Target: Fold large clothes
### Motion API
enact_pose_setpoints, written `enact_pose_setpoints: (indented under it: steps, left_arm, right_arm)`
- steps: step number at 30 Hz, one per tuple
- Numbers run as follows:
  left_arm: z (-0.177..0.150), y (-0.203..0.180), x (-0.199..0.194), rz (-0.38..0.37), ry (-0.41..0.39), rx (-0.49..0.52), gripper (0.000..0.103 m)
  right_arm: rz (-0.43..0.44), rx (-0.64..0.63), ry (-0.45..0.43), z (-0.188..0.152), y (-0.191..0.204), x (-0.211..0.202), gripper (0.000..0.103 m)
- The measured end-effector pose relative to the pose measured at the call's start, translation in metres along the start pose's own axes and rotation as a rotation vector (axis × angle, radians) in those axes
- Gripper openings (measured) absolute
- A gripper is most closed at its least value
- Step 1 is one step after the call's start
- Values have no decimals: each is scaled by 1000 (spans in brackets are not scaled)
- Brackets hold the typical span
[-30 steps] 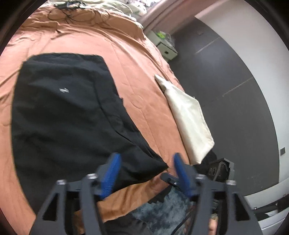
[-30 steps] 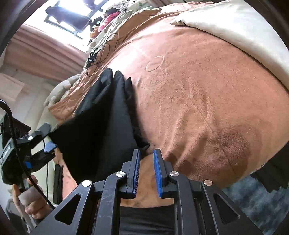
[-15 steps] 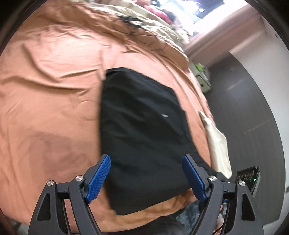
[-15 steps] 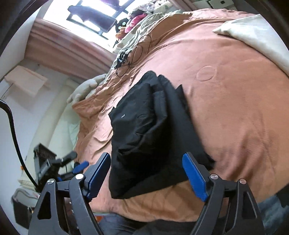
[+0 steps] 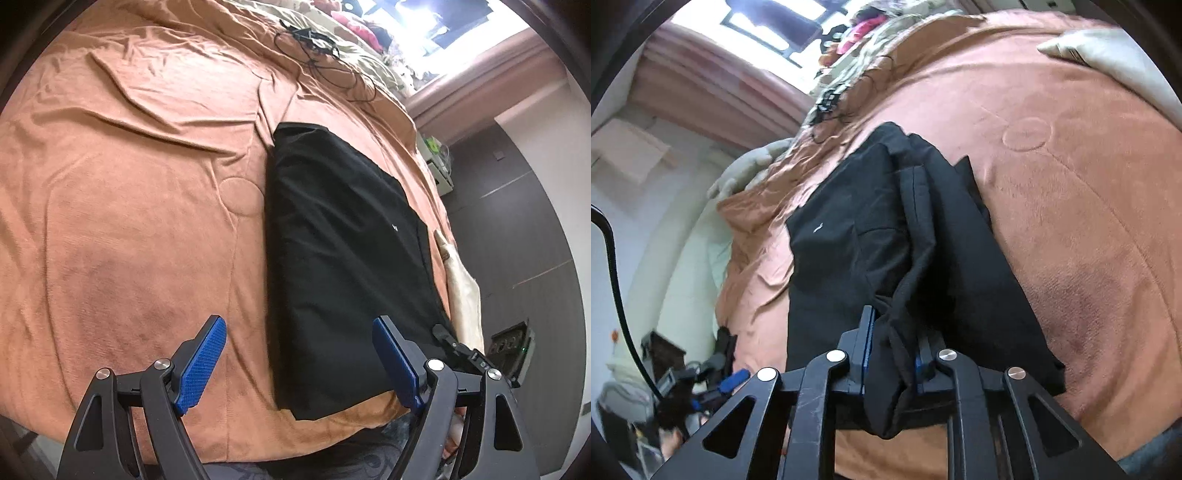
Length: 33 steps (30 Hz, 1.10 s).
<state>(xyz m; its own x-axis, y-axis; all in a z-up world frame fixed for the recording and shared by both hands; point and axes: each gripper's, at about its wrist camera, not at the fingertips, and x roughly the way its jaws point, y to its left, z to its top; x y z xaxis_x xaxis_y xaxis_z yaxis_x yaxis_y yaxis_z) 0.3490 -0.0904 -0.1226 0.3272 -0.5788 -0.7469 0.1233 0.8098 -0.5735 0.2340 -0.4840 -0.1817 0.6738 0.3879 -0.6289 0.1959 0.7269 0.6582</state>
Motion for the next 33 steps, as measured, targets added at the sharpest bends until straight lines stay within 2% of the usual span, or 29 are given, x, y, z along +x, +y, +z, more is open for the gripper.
enact_pose_setpoints:
  steps: [8,13,18,20,22,23,27,33]
  left_arm:
    - [-9,-19,25,-10,37,49,82]
    - [-15,-32,49,-3,75,90,82]
    - [-20,-31,73,11,125,89,82]
    - [-23,-32,80,16,135,99,78]
    - [-26,-32,86,20,156,108,67]
    - [-28,-31,89,23,167,108,65]
    - [-31,-29,88,10,159,99,62]
    - [-34,-20,77,7,160,98,56]
  right_arm:
    - [57,21,-13,-17,-15,-21,13]
    - [73,66,-5,-26,-37,-18,12]
    - [72,105,1,-31,-57,-6,11]
    - [78,127,3,-33,-62,-2,11]
    - [93,155,8,-32,-67,0,11]
    - [100,170,14,-29,-67,1,11]
    - [102,164,-17,-11,-63,-8,11]
    - [78,145,25,-16,-65,-9,16]
